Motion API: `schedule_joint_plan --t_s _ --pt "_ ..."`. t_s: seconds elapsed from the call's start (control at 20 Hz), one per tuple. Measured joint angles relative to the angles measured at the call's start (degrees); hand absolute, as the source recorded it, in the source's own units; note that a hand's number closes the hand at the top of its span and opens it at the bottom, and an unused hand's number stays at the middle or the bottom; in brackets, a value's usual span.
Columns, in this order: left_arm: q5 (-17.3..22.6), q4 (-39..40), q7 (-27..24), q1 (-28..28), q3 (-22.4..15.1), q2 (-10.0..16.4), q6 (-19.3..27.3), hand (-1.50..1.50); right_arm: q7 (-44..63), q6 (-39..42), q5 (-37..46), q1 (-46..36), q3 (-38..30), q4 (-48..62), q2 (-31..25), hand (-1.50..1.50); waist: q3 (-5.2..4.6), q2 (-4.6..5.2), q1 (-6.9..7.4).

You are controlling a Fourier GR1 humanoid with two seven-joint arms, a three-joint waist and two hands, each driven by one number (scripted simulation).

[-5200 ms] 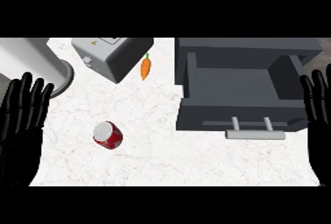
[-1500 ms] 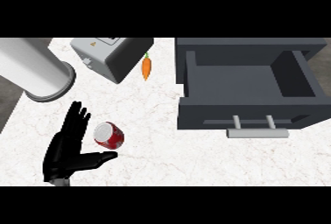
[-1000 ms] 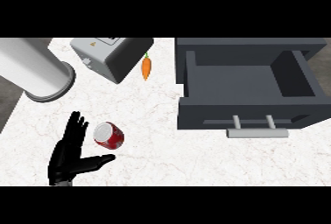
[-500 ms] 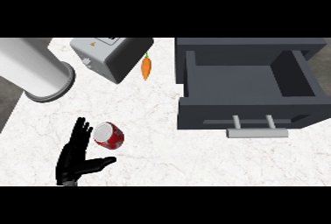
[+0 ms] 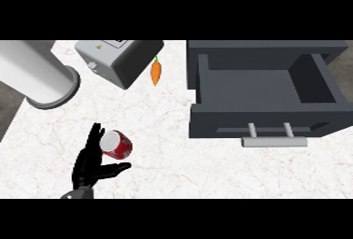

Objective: Pick up the can, place it into the drawer and close the drawer

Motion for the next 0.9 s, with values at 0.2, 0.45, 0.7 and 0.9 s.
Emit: schedule_joint_plan --t_s 0.2,0.45,0.7,0.9 --pt "1.98 3.18 -1.6 -2.16 0.72 -0.04 -0.68 -1.5 0.45 0.9 -0.82 0.17 -0.94 -0.1 0.07 -1.5 0.05 -0.04 -0.01" --pt "3.94 6.09 -1.08 -5.51 1.45 0.14 -2.84 1.5 2.41 1.25 -2.31 0.02 -1.69 -0.68 -0.24 -1.5 0.06 -0.05 0.0" --pt "5.35 5.47 0.41 -6.77 0.48 -0.06 -6.33 1.5 2.74 1.18 -2.14 0.63 -0.74 -1.84 0.75 -1.5 0.02 -0.04 0.02" --pt "5.65 3.85 0.15 -7.81 -0.81 -0.3 -7.98 1.5 2.81 -0.09 -2.13 1.34 0.33 -2.99 1.23 -1.5 0.03 -0.05 0.01"
